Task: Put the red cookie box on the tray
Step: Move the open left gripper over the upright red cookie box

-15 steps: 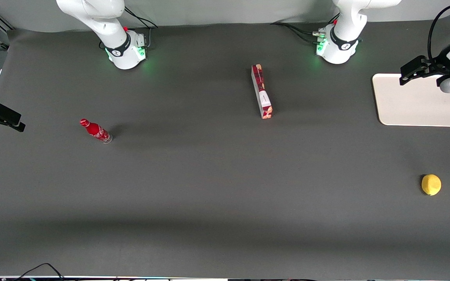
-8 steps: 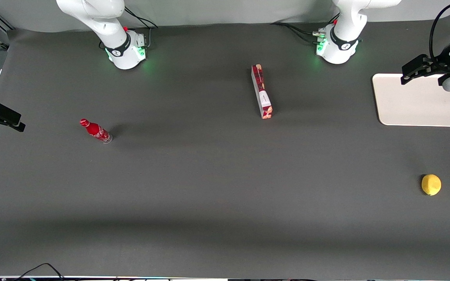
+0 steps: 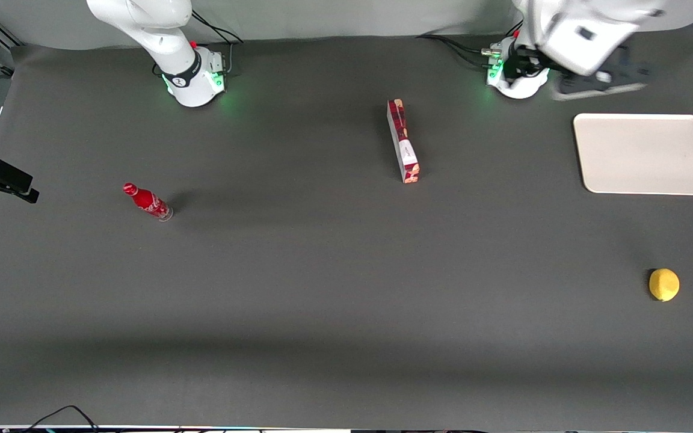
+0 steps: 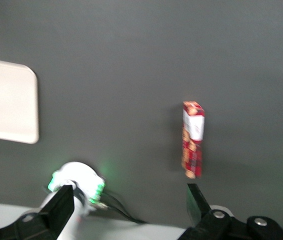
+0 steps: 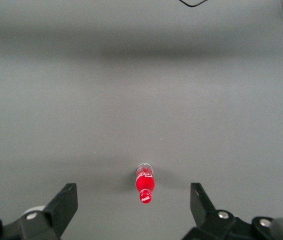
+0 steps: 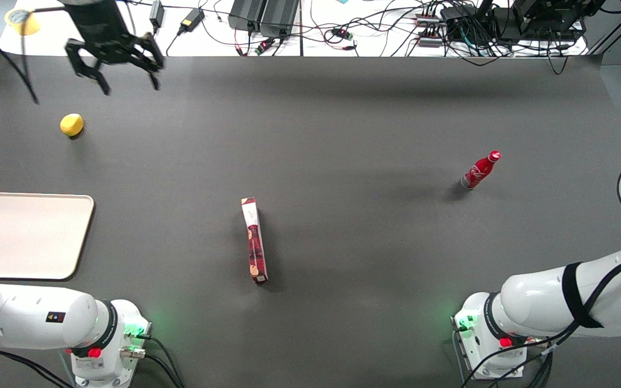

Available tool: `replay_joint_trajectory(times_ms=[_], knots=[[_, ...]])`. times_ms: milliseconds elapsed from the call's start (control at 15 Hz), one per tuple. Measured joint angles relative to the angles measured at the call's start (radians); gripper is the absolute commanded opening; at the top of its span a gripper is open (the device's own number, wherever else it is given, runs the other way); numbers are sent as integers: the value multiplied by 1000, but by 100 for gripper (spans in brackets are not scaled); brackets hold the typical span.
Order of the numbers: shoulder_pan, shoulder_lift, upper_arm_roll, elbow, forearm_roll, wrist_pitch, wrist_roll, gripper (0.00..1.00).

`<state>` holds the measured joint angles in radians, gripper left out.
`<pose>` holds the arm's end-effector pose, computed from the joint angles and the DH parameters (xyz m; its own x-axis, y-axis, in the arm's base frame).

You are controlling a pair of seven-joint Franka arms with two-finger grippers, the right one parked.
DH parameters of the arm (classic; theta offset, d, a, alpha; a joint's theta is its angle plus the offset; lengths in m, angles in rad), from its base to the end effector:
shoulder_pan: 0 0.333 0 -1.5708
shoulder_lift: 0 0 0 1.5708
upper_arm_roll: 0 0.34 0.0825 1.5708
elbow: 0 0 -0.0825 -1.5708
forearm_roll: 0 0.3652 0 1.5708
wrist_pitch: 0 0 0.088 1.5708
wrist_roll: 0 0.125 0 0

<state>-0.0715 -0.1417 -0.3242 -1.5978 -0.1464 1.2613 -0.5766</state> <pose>0.4032 -0.2061 0.6623 0.9625 0.1562 -0.2218 0.1546 -0.9877 -0.0245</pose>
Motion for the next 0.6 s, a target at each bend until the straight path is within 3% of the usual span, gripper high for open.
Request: replay_joint_trajectory(times_ms=[267,600], knots=[[-2,1,-137,-99,-68,104,-214,100],[-13,9,-283,-408,-100,513,-320,100]])
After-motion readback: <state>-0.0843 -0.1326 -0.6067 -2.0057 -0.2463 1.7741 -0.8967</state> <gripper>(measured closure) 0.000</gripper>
